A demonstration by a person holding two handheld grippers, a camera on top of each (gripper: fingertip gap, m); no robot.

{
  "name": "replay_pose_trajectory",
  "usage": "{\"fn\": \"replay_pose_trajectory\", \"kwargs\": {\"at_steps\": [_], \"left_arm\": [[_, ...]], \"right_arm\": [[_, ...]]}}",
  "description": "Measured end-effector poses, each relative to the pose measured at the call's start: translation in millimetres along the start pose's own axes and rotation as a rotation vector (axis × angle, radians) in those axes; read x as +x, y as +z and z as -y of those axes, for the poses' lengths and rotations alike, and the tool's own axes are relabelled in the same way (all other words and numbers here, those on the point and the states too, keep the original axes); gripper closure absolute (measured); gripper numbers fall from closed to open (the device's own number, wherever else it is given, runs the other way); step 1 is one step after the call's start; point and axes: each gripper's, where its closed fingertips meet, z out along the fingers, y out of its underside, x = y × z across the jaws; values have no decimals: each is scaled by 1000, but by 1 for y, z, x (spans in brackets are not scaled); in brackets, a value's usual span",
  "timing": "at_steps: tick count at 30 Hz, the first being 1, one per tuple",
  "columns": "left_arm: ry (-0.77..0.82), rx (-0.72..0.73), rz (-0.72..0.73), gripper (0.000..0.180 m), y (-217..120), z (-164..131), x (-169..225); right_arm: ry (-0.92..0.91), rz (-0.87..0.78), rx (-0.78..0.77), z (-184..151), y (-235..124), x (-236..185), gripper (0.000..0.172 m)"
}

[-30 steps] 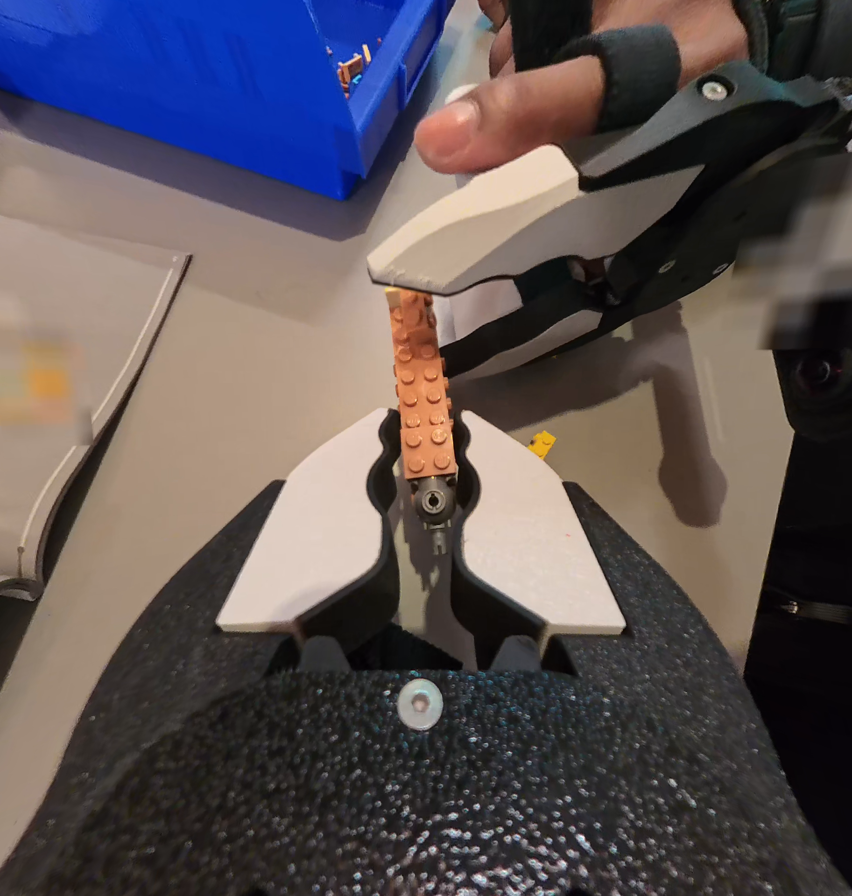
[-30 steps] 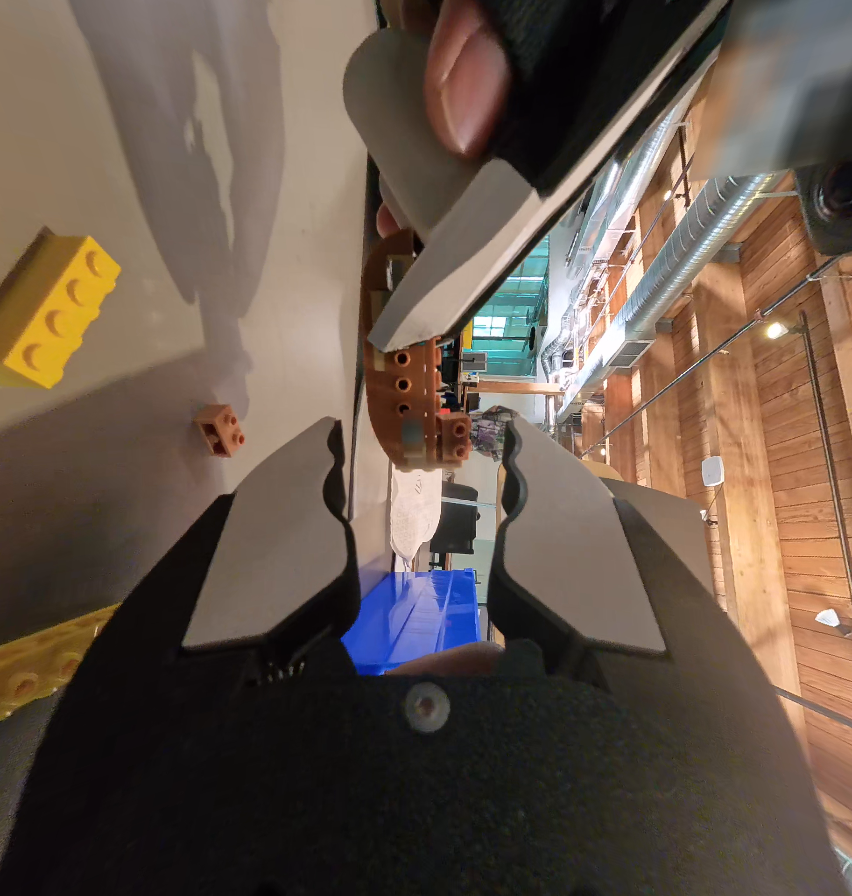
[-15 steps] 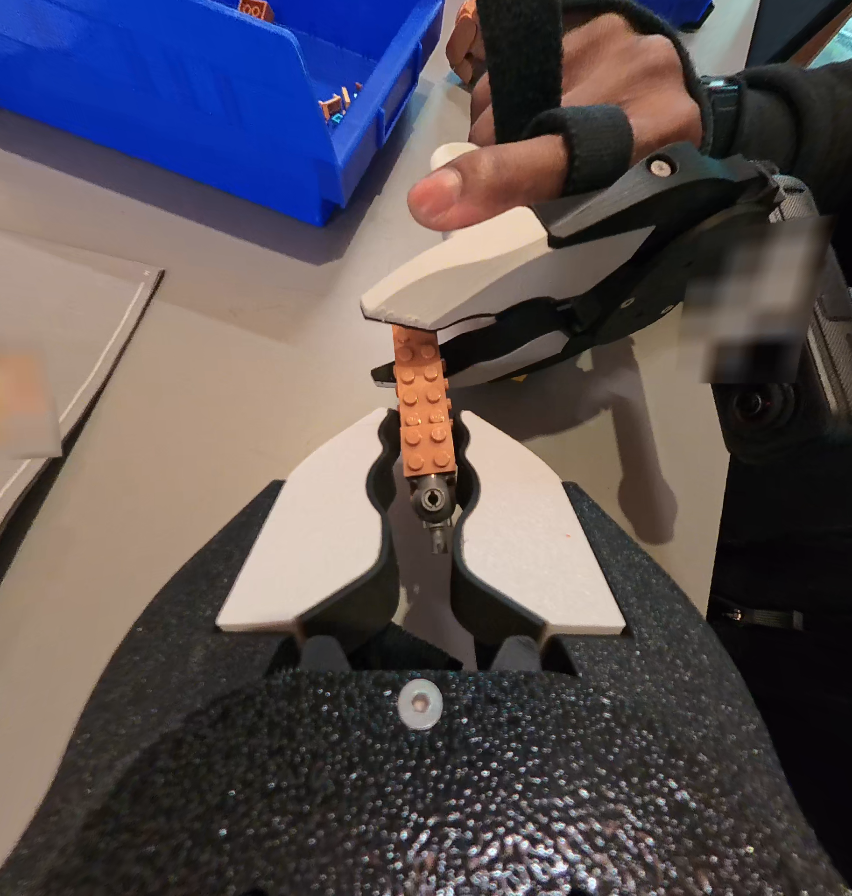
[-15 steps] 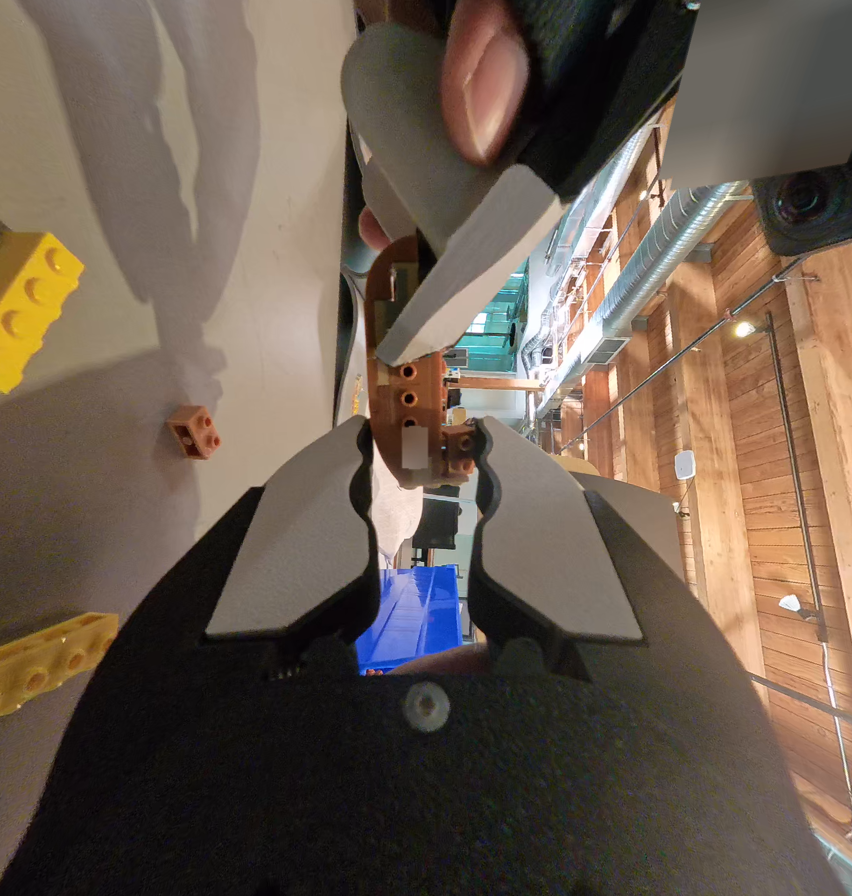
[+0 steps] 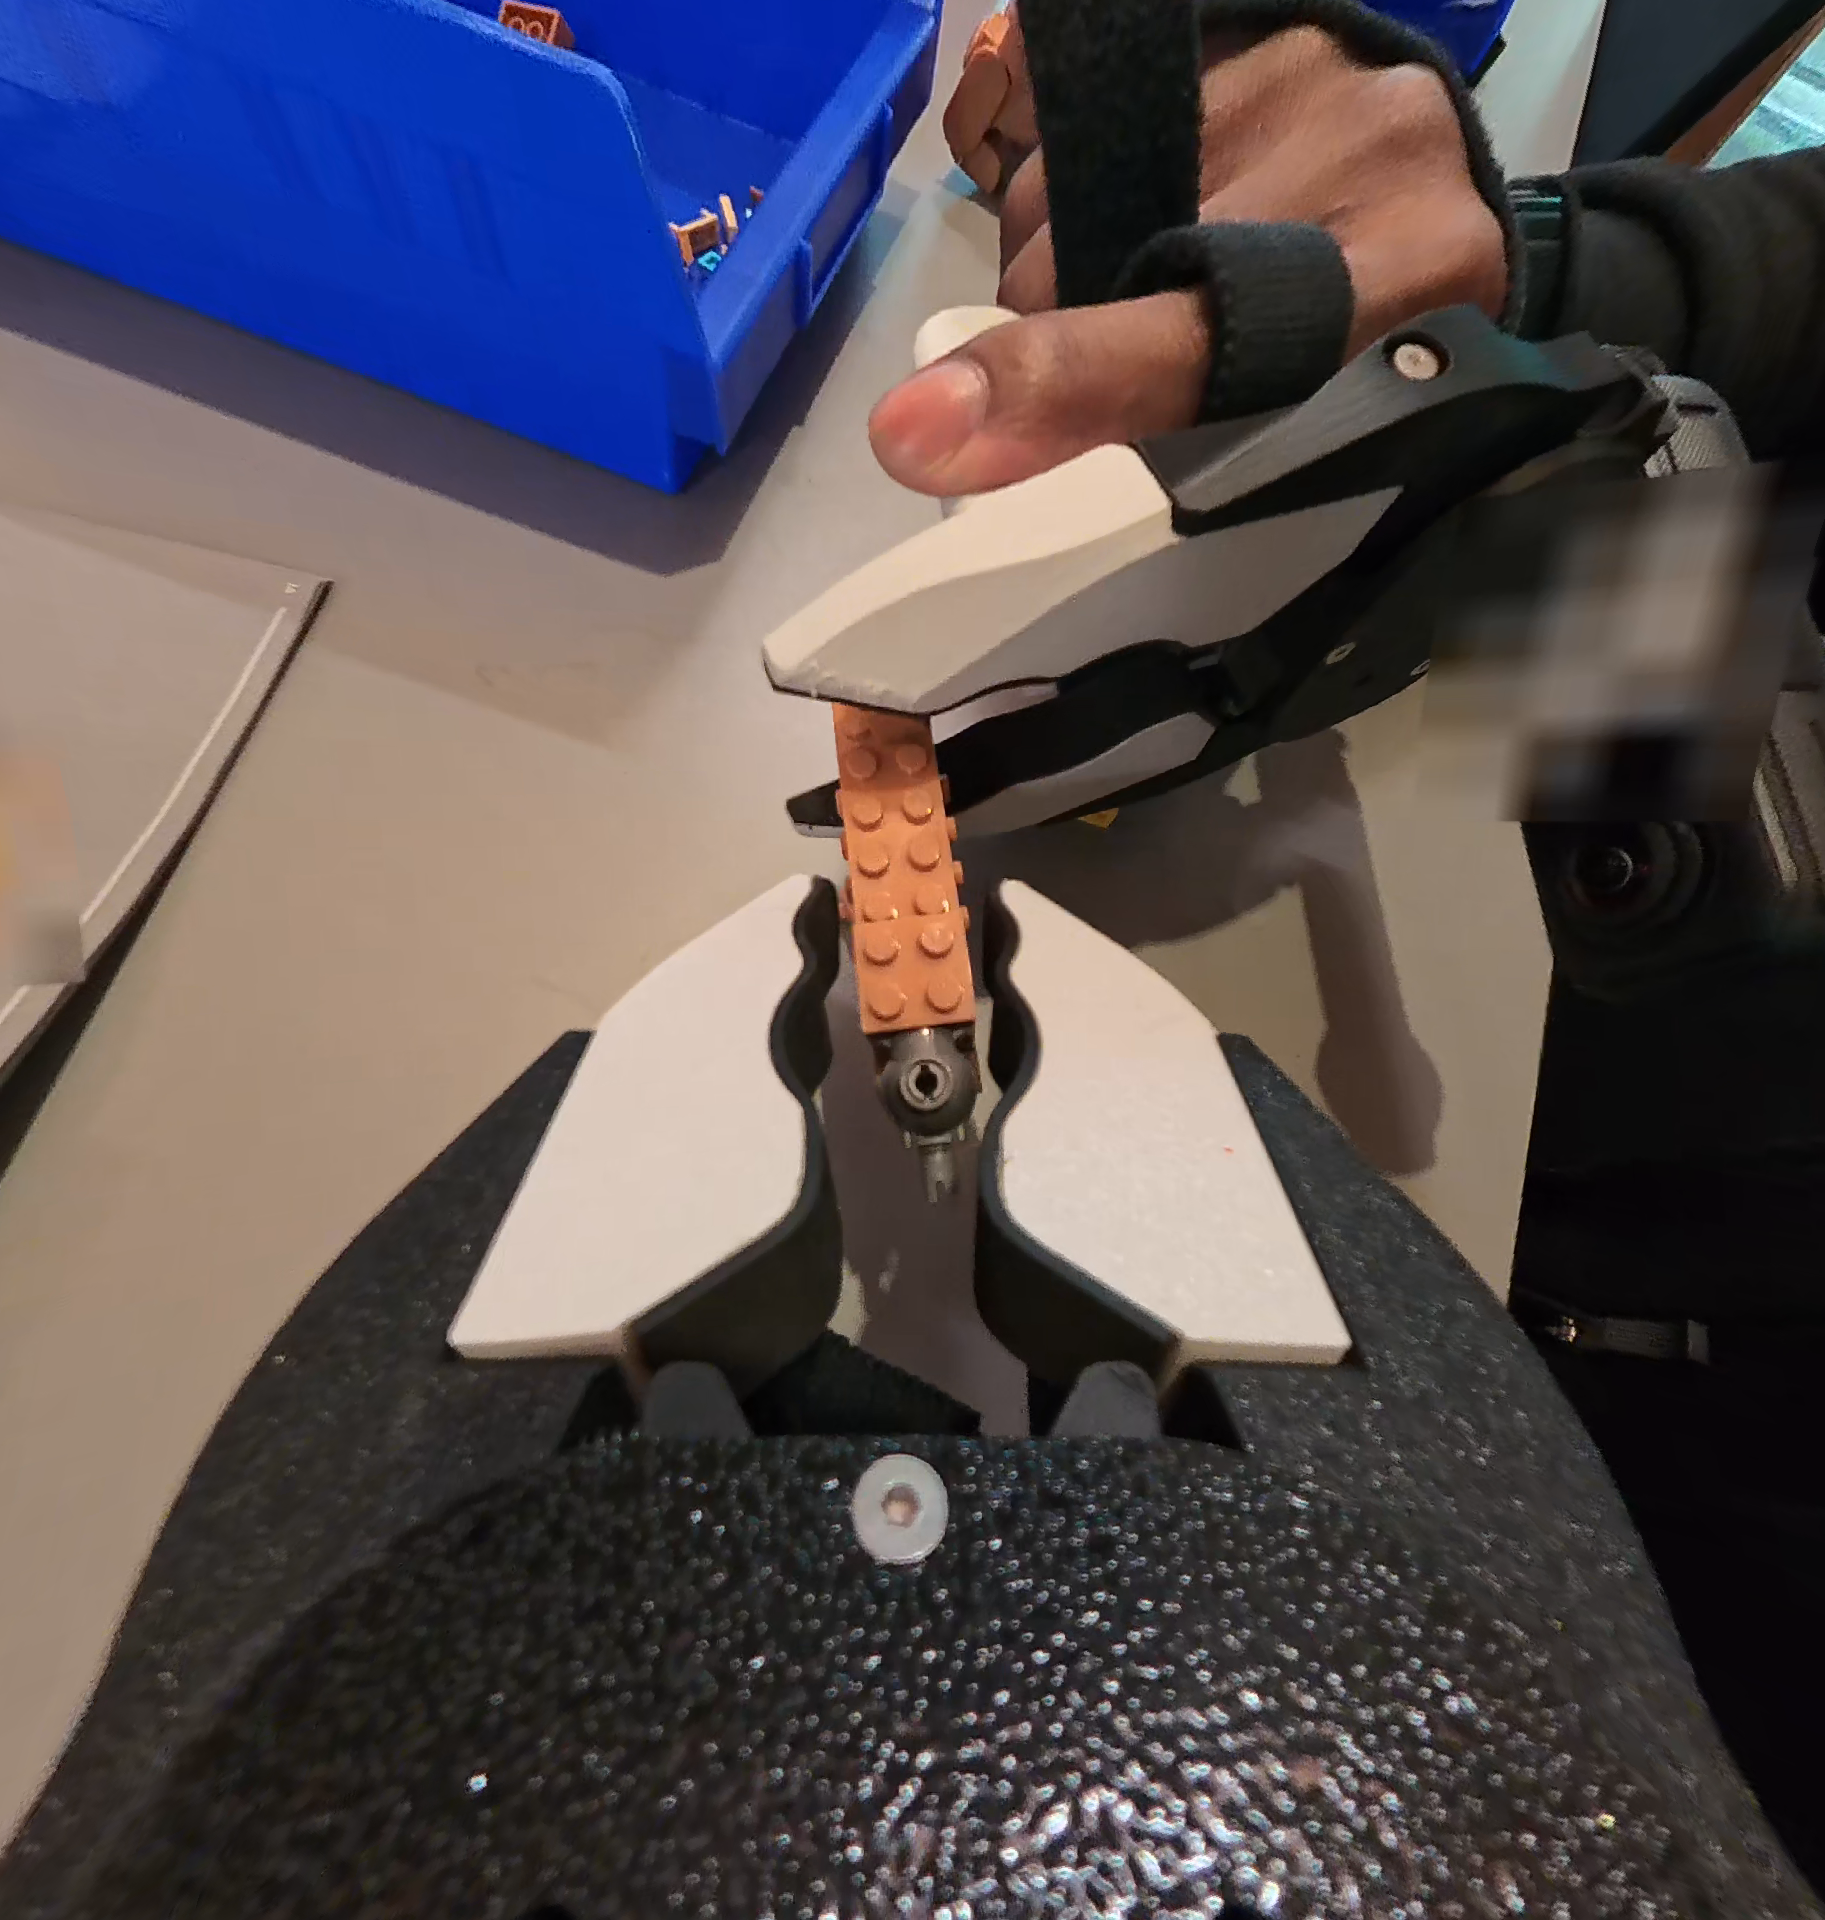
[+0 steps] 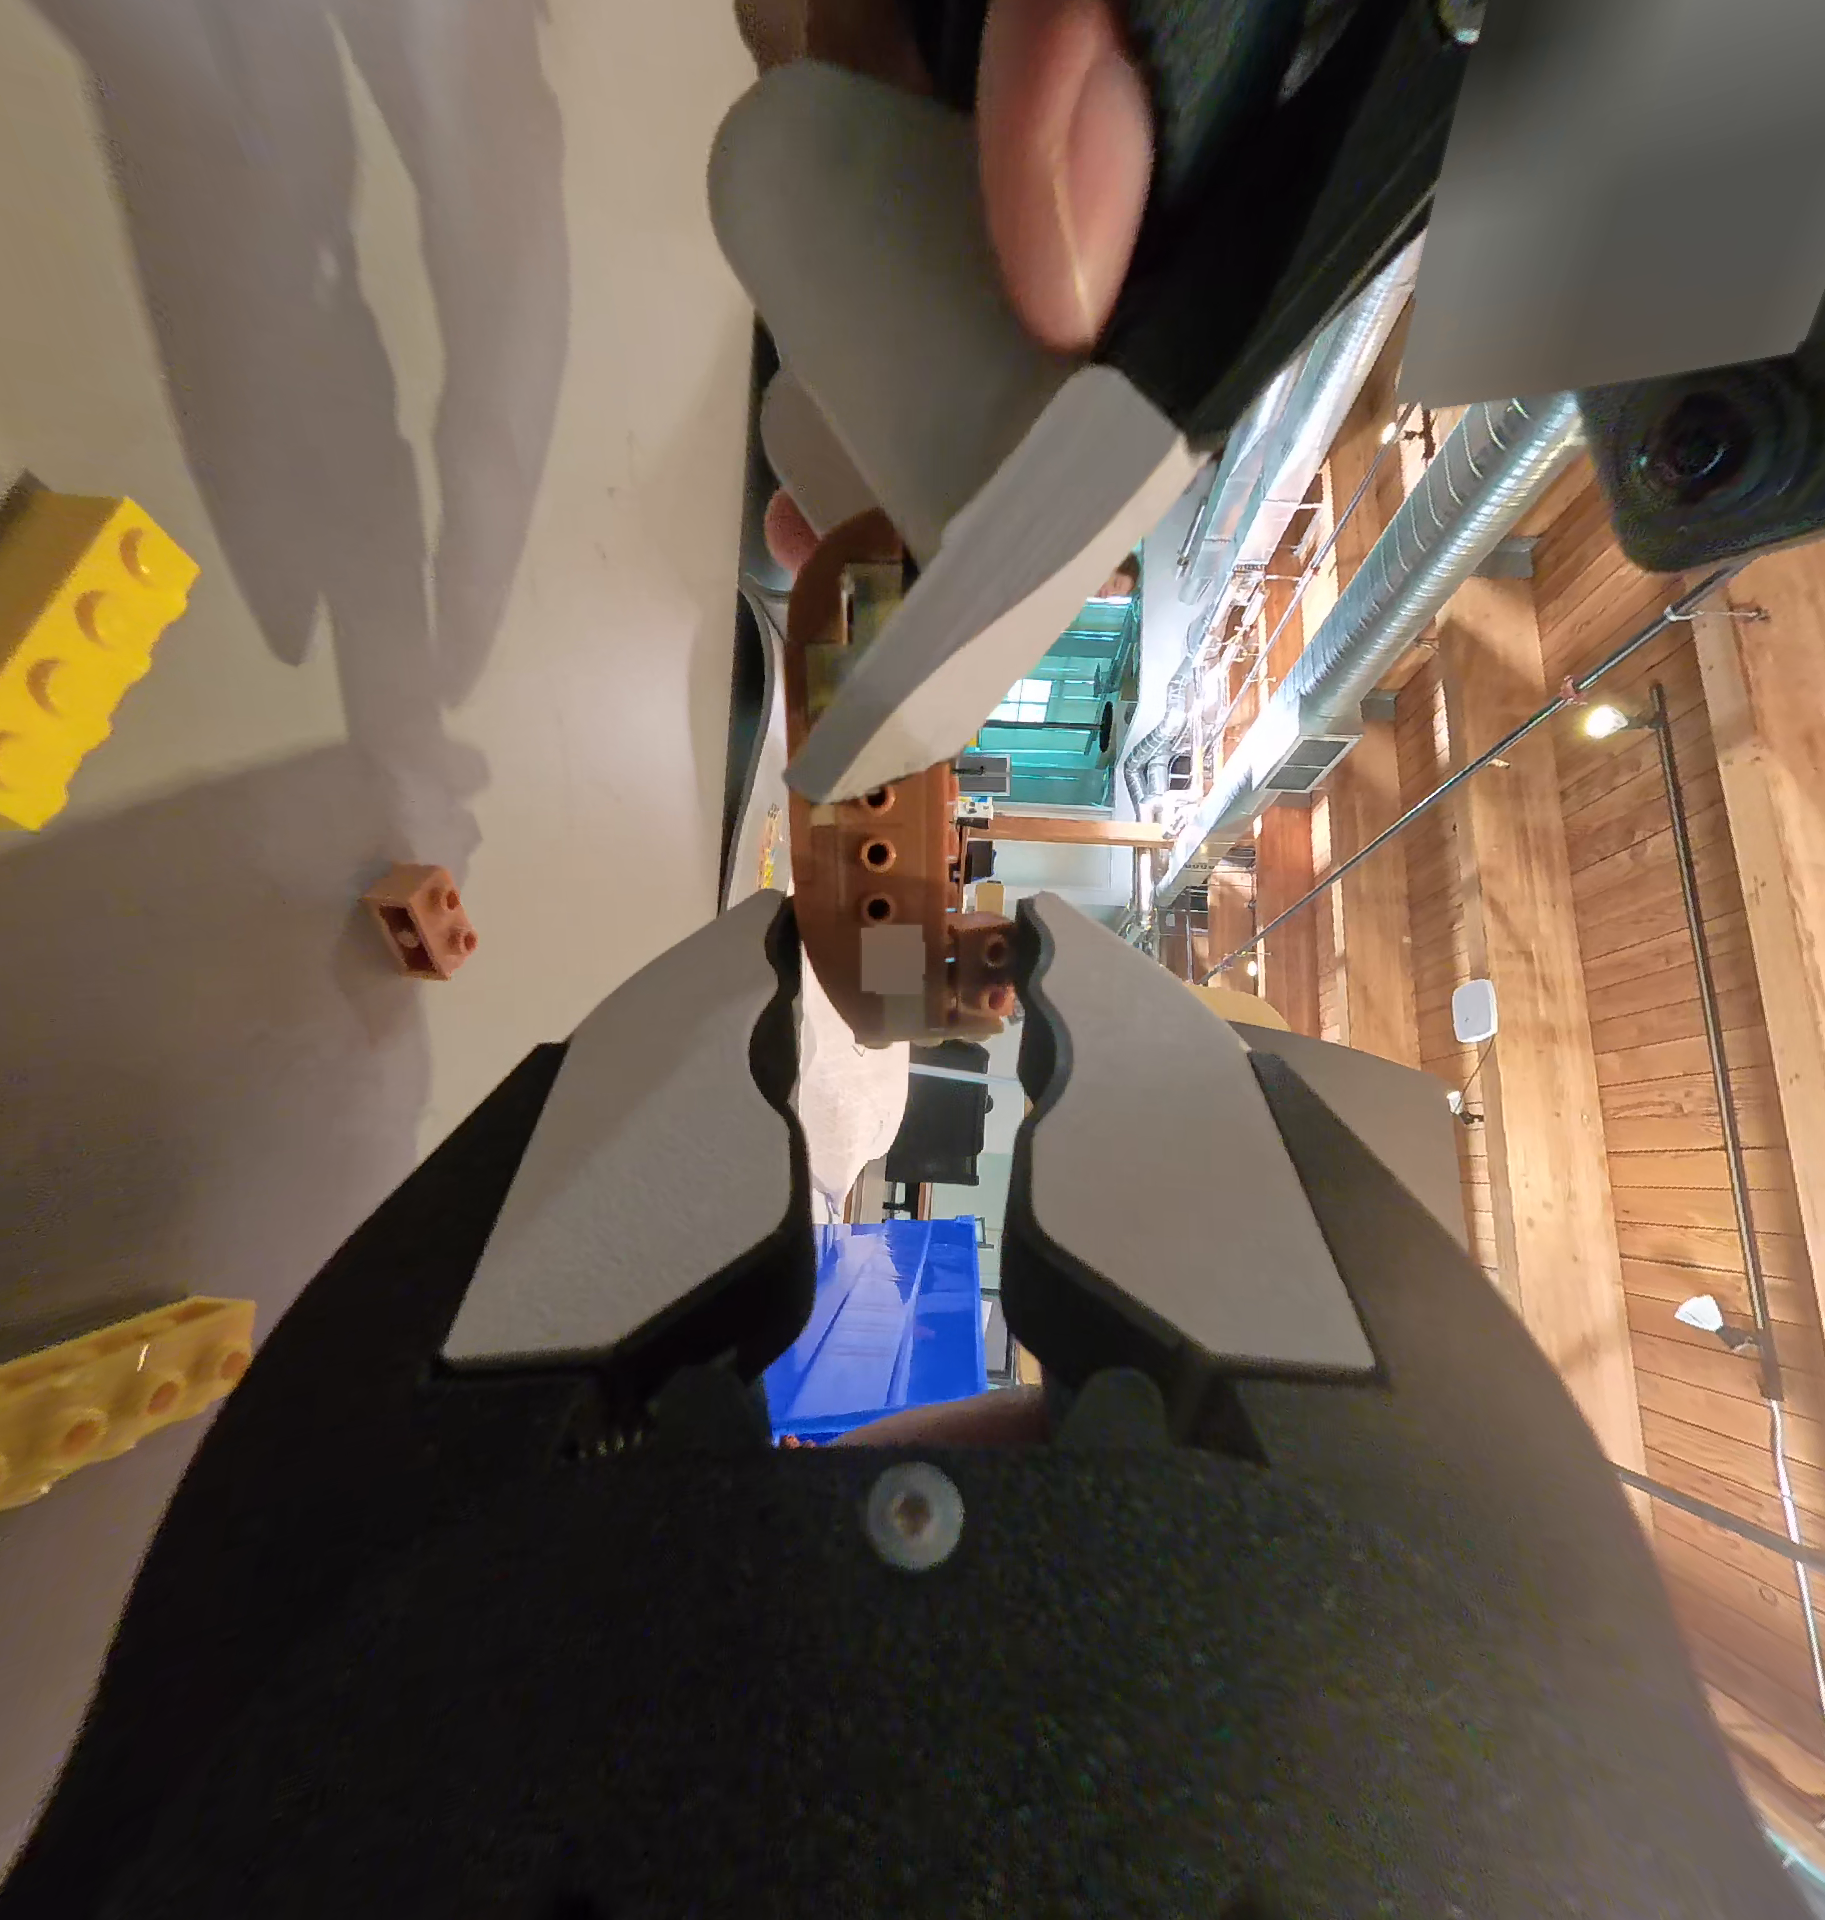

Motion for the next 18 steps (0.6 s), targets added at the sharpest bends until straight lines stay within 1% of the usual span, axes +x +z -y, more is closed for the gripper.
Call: {"fn": "replay_pose_trajectory", "kwargs": {"at_steps": [4,7,9,11,14,18], "left_arm": [[-7,7,-8,151,4,-1,1],[-14,39,-27,151,7,2,5],[-21,74,-25,153,10,6,5],[-30,104,-10,158,10,8,3],[-67,148,-22,159,9,12,3],[-74,173,6,158,9,15,1]], "right_arm": [[-1,2,5,2,-1,1,133],[4,6,14,3,-2,1,133],[14,7,17,4,-2,2,133],[24,5,19,4,-3,3,132],[30,-7,17,3,-3,6,132],[20,-32,9,2,-3,10,132]]}}
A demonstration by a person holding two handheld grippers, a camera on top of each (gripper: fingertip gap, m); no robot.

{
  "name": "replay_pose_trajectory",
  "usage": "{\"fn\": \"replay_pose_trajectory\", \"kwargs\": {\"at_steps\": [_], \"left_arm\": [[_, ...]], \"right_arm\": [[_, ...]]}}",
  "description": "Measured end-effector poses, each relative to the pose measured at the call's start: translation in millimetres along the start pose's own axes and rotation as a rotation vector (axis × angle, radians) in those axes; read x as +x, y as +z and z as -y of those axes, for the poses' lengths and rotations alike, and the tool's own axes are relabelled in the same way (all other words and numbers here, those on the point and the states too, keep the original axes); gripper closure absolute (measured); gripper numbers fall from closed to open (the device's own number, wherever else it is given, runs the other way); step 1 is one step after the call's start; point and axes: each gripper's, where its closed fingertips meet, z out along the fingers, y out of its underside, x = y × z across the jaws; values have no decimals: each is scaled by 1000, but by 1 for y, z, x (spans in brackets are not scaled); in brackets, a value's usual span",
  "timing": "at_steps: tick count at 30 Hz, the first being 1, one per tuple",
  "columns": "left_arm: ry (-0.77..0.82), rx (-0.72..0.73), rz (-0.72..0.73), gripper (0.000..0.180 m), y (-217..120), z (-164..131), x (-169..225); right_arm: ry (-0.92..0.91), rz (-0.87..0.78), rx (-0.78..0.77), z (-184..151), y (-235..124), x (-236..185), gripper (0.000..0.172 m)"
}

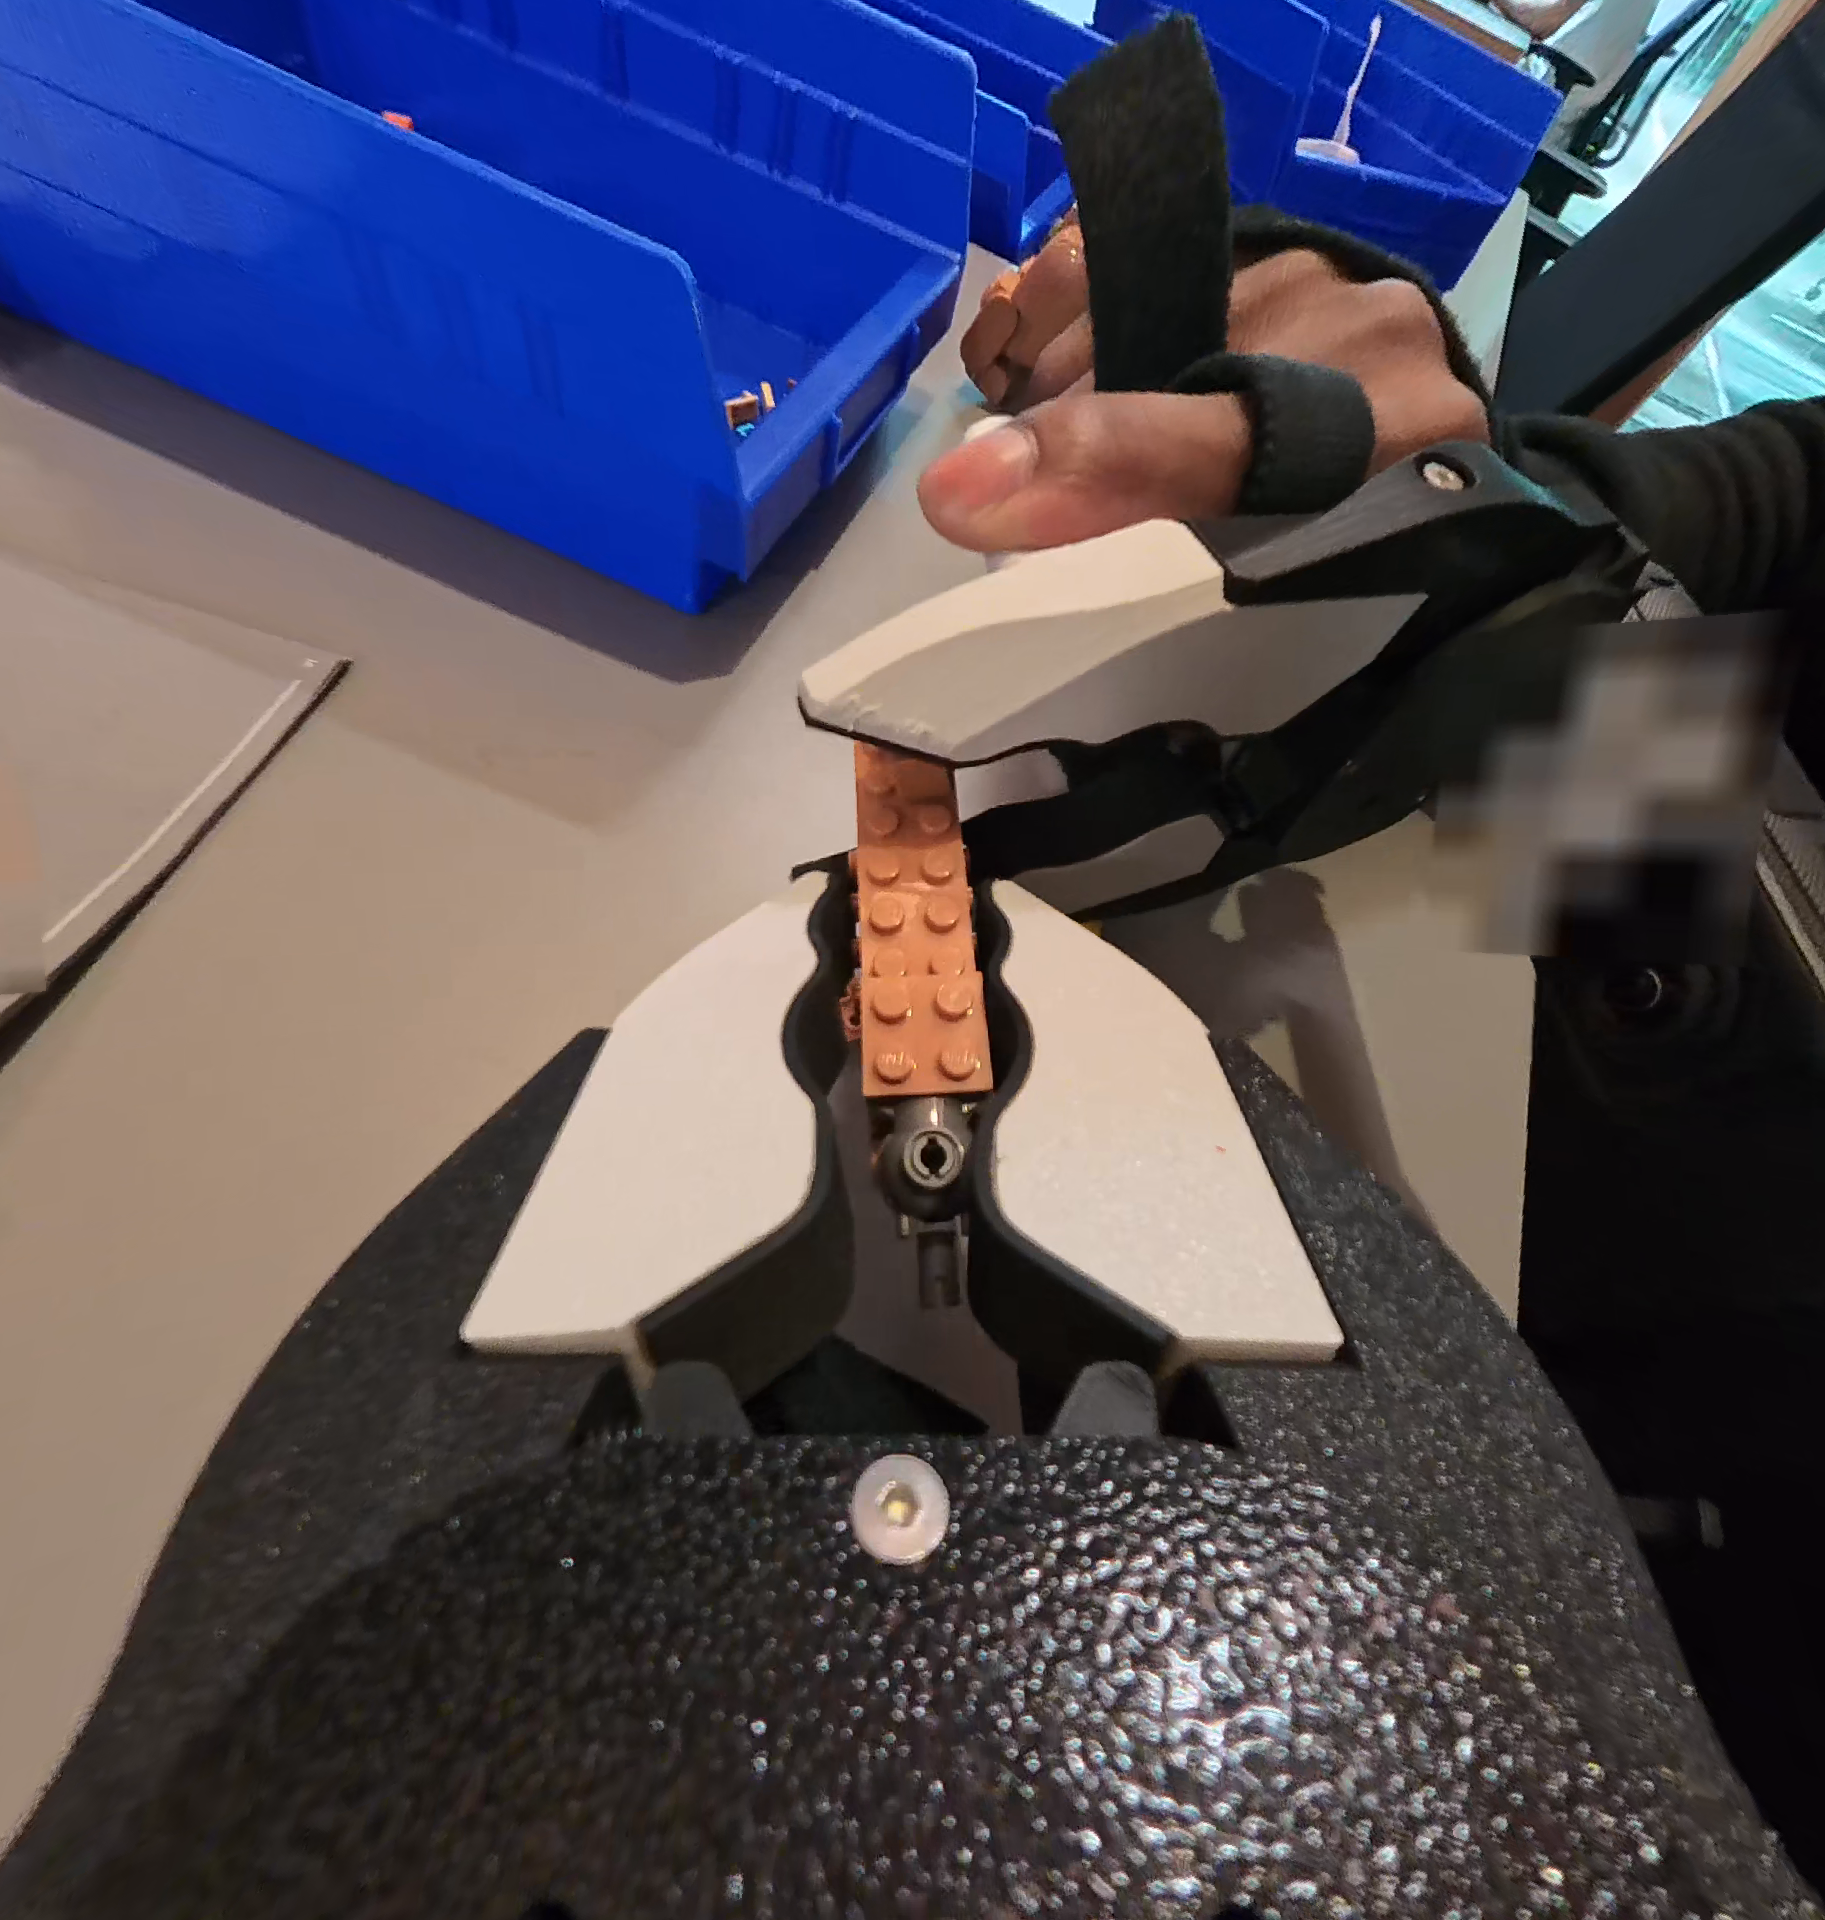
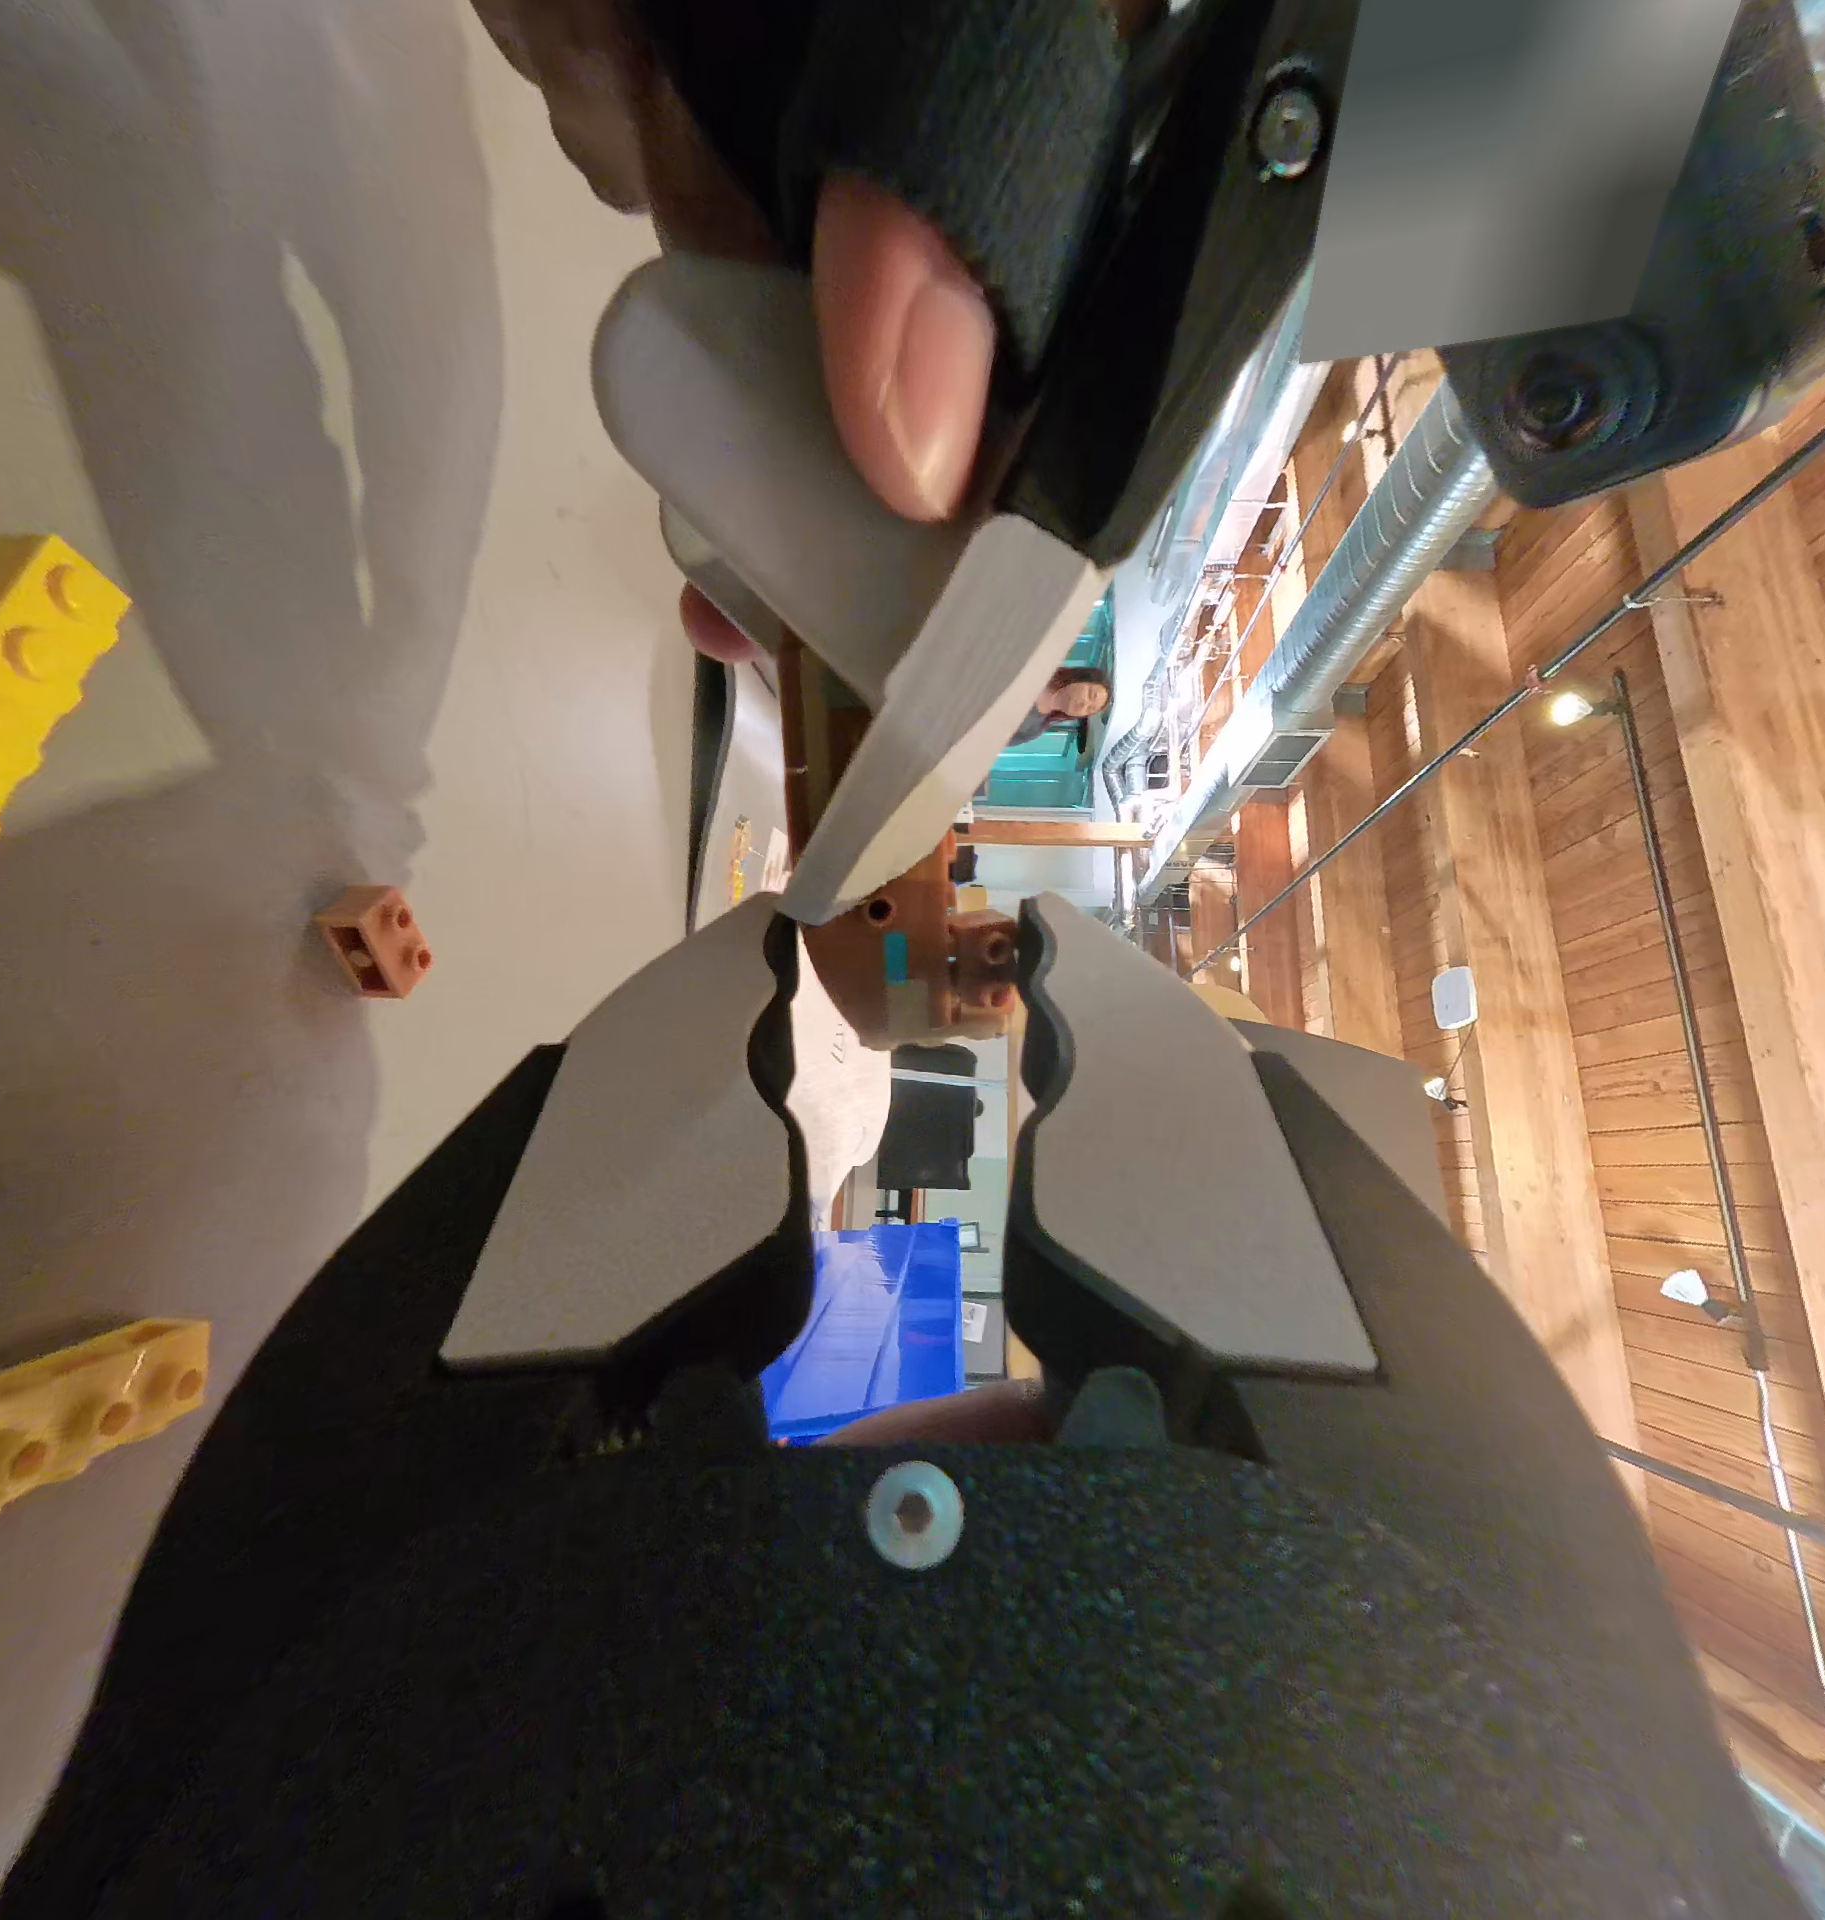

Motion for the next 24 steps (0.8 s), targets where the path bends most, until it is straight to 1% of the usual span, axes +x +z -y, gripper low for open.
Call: {"fn": "replay_pose_trajectory", "kwargs": {"at_steps": [7,24], "left_arm": [[-29,41,19,159,-2,5,0],[-34,82,43,159,-2,11,1]], "right_arm": [[-14,-38,-4,0,-1,6,131],[-22,-44,-16,-3,-4,12,133]]}}
